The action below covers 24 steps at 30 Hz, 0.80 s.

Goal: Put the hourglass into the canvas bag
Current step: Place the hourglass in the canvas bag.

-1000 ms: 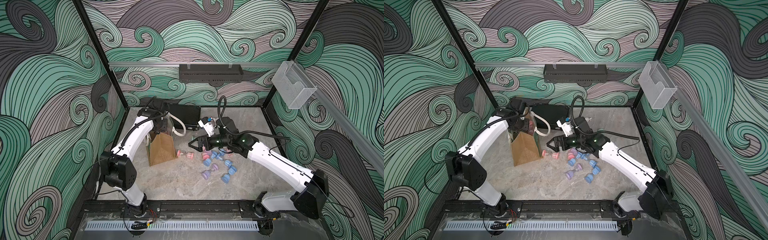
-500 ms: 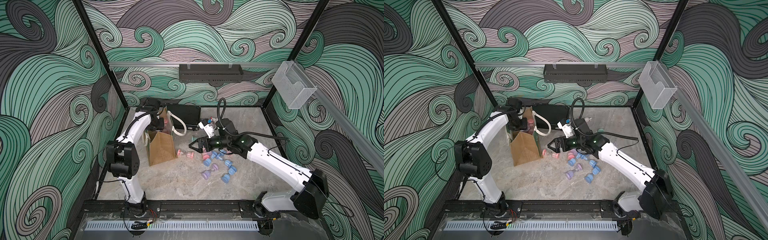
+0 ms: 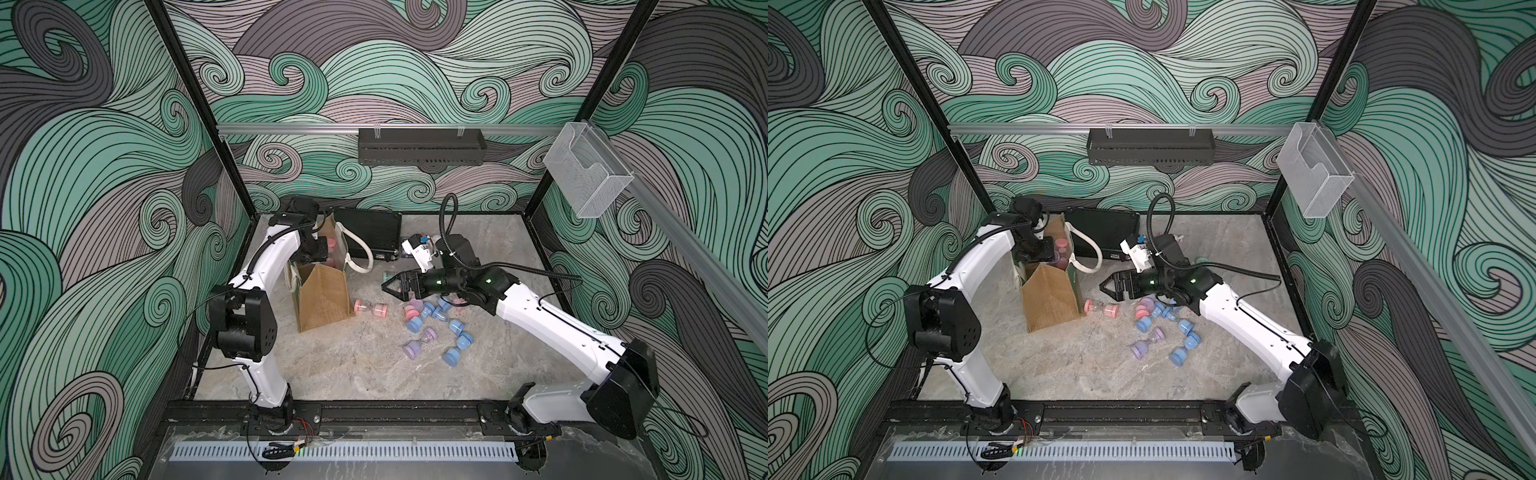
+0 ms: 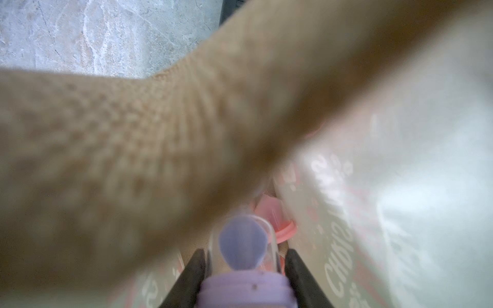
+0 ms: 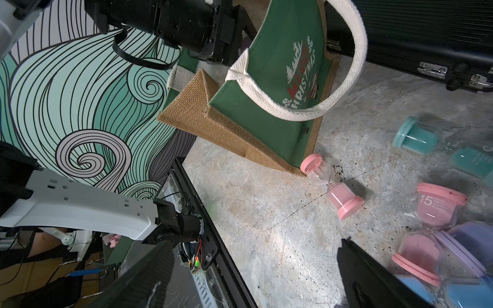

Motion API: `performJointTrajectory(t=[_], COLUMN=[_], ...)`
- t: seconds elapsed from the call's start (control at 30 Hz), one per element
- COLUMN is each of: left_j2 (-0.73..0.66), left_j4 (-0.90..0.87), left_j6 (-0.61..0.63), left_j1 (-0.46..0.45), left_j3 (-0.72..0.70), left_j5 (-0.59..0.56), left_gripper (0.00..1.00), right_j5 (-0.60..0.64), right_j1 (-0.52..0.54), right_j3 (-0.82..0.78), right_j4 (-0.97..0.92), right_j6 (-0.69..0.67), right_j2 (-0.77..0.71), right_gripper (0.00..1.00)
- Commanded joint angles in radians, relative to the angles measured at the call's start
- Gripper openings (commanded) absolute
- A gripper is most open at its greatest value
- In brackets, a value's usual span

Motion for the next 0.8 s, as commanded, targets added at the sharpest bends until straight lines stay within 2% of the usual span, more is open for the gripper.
performJointTrajectory(t=[0.0, 0.37, 0.77], left_j2=[-0.053, -0.185, -0.498], left_j4=[-0.034, -0.037, 0.074], left_j6=[-0.005, 0.005, 0.011], left_j1=[0.002, 0.002, -0.005], left_j3=[0.028, 0.027, -0.093], left_j5=[0.05, 0.066, 0.128], left_gripper=[0.48, 0.62, 0.66], right_j5=[0.007, 0.007, -0.003], right_j1=[-0.008, -0.029, -0.08], right_j3=[-0.01, -0.03, -0.083], right_j4=[-0.001, -0.022, -0.102], right_j6=[-0.002, -0.007, -0.039], right_j2=[-0.039, -0.093, -0.173], right_gripper=[1.0, 1.0, 1.0])
